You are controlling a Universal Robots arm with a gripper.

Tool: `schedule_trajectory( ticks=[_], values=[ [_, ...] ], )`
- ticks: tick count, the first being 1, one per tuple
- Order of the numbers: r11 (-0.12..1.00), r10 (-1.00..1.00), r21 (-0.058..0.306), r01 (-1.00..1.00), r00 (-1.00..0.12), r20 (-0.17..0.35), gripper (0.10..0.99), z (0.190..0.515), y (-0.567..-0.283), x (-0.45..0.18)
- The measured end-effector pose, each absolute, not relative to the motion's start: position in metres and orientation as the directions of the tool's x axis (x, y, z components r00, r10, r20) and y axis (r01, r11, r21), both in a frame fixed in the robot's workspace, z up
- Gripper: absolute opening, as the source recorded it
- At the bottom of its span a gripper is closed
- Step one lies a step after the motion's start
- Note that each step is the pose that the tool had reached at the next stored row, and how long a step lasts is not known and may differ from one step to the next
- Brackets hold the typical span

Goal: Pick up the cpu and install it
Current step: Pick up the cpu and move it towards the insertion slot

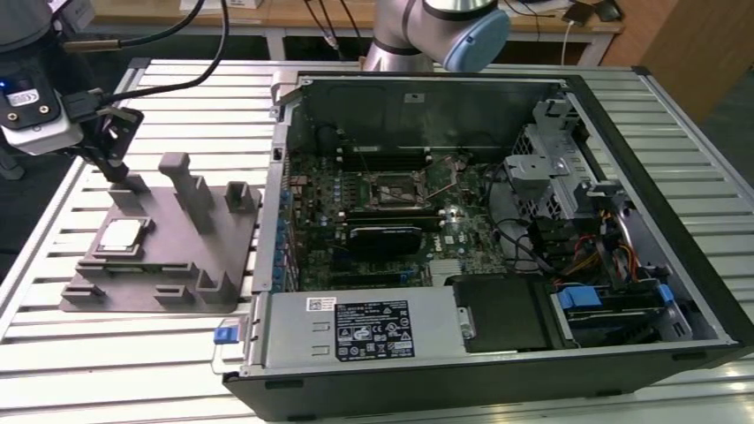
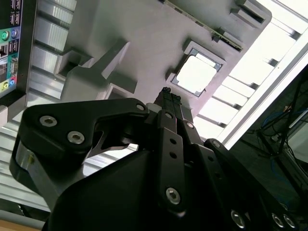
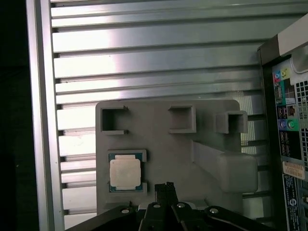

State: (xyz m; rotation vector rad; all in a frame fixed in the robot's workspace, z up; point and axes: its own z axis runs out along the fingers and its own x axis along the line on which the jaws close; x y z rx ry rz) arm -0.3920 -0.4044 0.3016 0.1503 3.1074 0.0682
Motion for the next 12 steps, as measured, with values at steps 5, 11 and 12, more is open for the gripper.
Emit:
schedule_trajectory(
  ticks=[5,11,12],
  values=[
    [0.994,0.097,0.045,0.096,-0.995,-0.028,0.106,0.2986,-0.4047,-0.3928],
    [0.994,0.097,0.045,0.096,-0.995,-0.027,0.106,0.2953,-0.4050,-0.3938],
    [0.994,0.097,0.045,0.096,-0.995,-0.028,0.106,0.2947,-0.4050,-0.3941]
  ],
)
